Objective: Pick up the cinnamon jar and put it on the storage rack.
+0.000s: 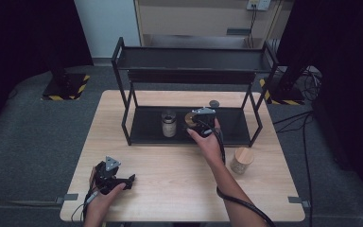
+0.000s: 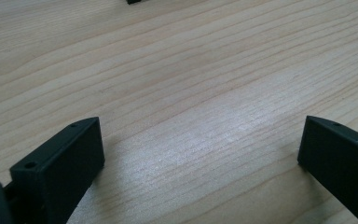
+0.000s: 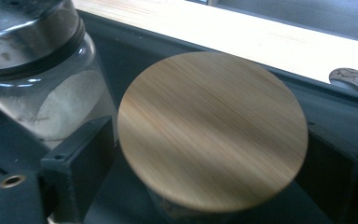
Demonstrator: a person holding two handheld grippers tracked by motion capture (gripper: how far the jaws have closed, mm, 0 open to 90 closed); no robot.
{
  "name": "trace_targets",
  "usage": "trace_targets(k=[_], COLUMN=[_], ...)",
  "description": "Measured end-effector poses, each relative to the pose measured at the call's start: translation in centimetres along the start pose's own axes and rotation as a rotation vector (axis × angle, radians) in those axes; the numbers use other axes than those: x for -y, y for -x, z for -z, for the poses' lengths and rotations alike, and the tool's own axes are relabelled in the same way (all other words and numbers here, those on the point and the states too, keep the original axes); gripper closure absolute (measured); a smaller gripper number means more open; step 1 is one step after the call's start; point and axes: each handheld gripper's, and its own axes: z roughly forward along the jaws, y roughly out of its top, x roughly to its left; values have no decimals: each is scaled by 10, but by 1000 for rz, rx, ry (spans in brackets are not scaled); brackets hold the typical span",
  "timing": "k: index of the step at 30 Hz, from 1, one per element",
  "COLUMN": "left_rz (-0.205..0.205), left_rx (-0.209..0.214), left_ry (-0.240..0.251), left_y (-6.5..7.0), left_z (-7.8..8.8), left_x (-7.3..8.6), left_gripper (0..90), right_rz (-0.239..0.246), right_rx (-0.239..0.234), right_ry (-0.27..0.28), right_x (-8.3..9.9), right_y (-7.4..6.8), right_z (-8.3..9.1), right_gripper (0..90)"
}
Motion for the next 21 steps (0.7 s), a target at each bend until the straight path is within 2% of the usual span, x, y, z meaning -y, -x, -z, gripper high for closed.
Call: trace_targets(k=[5,8,12,21], left_rz=[-1,-1,-1,-1], left_rx=[1,1,1,1], left_ry=[0,0,0,0], left_y=[0,0,0,0], left_z=[0,0,0,0], left_x=[0,0,0,0], left_gripper=[0,0,0,0], right_rz=[1,17,9,25], right_rx=[3,-5,-13,-29], right_ry=[2,11,9,5], right_x=[1,4,4,2], right_y=[0,1,1,0], right_z=[12,23,35,52], right_gripper=[76,69,60,48])
